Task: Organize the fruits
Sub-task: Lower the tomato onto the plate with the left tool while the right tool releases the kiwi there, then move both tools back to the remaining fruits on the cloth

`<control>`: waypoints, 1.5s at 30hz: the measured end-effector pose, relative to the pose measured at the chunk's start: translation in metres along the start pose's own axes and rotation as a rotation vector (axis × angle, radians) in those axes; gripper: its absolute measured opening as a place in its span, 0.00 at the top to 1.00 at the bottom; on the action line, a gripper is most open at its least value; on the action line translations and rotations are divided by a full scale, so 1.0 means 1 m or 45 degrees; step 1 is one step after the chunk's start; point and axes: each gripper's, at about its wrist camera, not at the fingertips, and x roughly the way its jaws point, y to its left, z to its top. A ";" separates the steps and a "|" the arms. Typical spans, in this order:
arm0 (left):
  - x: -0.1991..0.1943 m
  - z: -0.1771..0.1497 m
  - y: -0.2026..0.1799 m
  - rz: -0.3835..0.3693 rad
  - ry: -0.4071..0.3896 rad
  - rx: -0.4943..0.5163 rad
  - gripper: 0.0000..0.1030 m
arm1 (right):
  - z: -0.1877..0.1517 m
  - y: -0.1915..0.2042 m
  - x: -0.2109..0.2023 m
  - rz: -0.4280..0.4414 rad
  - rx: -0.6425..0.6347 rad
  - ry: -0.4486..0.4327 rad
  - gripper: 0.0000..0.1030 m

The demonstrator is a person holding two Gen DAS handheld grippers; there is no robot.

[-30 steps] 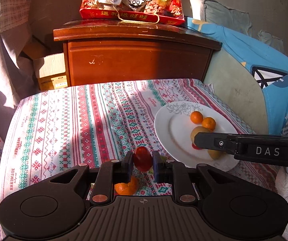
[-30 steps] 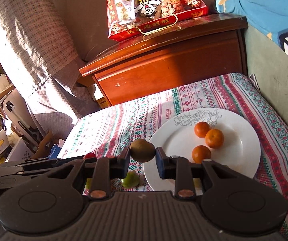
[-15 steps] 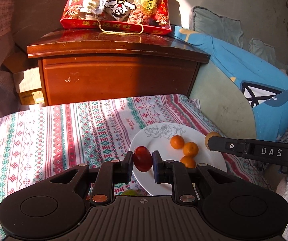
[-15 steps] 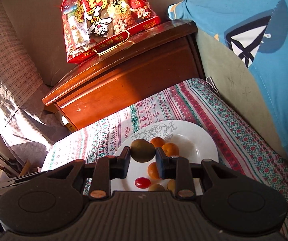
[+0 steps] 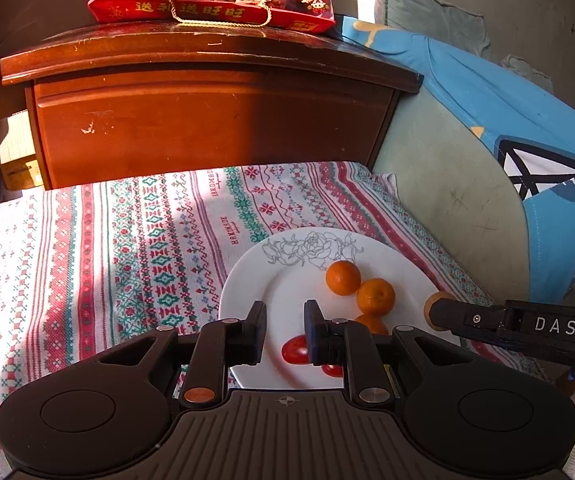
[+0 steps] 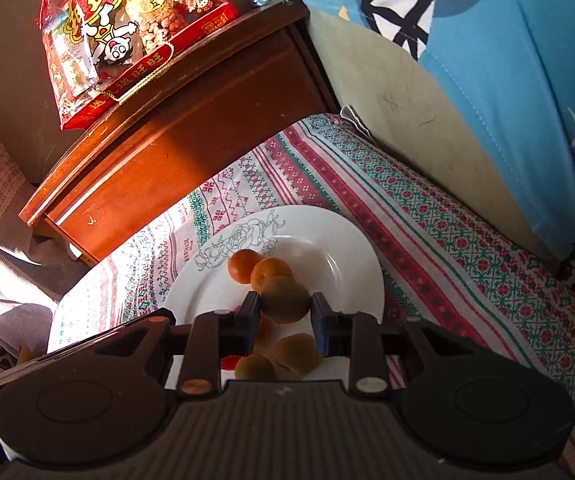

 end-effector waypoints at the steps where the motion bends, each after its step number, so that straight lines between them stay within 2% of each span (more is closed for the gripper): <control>1: 0.004 0.000 -0.001 -0.004 0.006 -0.001 0.83 | 0.000 -0.002 0.001 -0.007 0.010 0.003 0.70; 8: 0.004 0.003 -0.001 -0.015 0.005 -0.020 0.80 | 0.003 0.001 -0.006 0.023 0.002 -0.032 0.69; 12: -0.007 0.010 0.003 0.005 0.002 -0.043 0.70 | 0.003 0.010 -0.009 0.060 -0.038 -0.038 0.68; 21: -0.039 0.017 0.022 0.067 0.017 -0.062 0.68 | -0.008 0.035 -0.013 0.139 -0.175 -0.009 0.67; 29: -0.067 0.011 0.051 0.099 0.012 -0.123 0.67 | -0.023 0.055 -0.012 0.205 -0.291 0.027 0.67; 33: -0.078 0.005 0.067 0.119 -0.001 -0.169 0.54 | -0.033 0.066 -0.011 0.248 -0.361 0.051 0.67; 39: -0.086 -0.005 0.085 0.153 -0.012 -0.193 0.54 | -0.048 0.079 -0.006 0.302 -0.436 0.100 0.67; 45: -0.086 -0.021 0.093 0.177 0.028 -0.170 0.54 | -0.061 0.090 0.000 0.332 -0.491 0.142 0.67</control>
